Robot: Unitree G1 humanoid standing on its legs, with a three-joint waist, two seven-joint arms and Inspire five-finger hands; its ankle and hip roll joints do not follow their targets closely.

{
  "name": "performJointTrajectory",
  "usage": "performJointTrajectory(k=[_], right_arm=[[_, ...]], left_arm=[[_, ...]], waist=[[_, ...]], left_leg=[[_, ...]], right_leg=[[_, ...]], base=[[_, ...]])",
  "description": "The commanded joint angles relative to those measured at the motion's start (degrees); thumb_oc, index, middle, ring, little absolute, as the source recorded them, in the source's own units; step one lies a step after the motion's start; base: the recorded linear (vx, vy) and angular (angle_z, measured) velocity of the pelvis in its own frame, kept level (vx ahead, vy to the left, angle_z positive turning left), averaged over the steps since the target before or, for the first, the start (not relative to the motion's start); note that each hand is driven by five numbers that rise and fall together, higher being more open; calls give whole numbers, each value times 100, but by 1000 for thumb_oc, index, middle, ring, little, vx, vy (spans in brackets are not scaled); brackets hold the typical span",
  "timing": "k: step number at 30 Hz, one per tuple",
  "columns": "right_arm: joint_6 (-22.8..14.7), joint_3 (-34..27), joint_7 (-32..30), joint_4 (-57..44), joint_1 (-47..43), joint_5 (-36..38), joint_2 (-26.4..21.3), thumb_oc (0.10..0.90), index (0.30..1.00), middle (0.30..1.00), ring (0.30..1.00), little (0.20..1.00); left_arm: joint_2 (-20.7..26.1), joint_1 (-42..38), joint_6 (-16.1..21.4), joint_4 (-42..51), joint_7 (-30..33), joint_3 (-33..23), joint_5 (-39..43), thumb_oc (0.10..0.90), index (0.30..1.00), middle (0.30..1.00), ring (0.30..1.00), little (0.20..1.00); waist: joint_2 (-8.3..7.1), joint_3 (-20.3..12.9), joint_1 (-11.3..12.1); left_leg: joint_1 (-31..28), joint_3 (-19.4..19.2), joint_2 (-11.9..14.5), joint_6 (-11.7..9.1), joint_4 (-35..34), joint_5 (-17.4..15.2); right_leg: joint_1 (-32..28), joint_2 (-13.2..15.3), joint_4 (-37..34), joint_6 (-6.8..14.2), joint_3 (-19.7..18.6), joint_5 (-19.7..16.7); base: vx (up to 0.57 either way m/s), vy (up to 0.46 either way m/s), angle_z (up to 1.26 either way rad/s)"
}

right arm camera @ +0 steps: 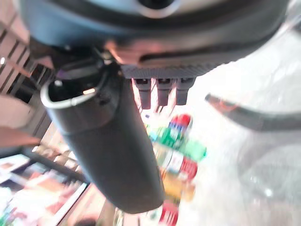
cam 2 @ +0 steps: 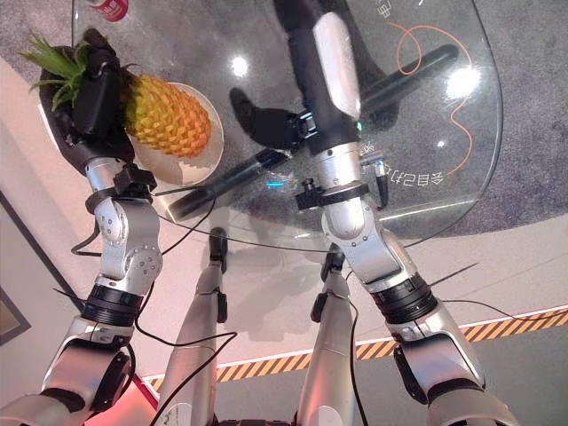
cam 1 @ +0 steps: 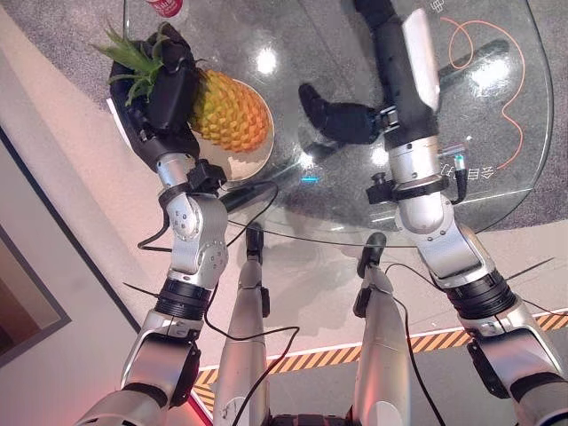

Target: Pick up the fruit to the plate

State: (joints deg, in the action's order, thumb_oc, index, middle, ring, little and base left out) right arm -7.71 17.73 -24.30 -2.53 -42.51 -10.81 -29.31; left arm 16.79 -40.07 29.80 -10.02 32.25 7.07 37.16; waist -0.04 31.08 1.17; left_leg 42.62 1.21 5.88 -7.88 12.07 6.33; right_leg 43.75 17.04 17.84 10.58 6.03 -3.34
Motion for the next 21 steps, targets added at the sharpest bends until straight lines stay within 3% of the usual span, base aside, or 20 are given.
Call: performJointTrajectory(k=[1,7,13,21], right_arm=[[-630,-559,-676,-677,-145,79,-33,800,900,900,900,900],[-470,-1063,-1663,-252,302,53,-184,800,900,900,900,900],[-273,-1672,-2637,286,834,557,-391,800,900,900,900,900],[-67,-2047,-3341,1312,977,1223,-612,800,900,900,900,900]], left_arm=[[303,-570,879,906,22,-401,-730,100,300,300,300,200],[414,-427,976,836,170,-572,-821,100,300,300,300,200],[687,-267,1140,714,369,-788,-1038,100,300,300,300,200],[990,-427,1324,233,540,-866,-1284,100,300,300,300,200]], waist=[[47,-129,-47],[-19,-129,-99],[-75,-129,-152],[-144,-129,-154]], left_leg=[[-213,-93,101,317,-22,-94],[-289,-122,146,314,15,-144],[-352,-133,177,335,-24,-171],[-383,-165,224,321,-35,-191]], right_leg=[[-363,-71,-410,-205,207,-223],[-431,-64,-377,-191,227,-195],[-490,-84,-406,-183,237,-186],[-540,-121,-435,-184,261,-187]], base=[[0,0,0],[0,0,0],[-3,0,-1],[-2,0,-2]])
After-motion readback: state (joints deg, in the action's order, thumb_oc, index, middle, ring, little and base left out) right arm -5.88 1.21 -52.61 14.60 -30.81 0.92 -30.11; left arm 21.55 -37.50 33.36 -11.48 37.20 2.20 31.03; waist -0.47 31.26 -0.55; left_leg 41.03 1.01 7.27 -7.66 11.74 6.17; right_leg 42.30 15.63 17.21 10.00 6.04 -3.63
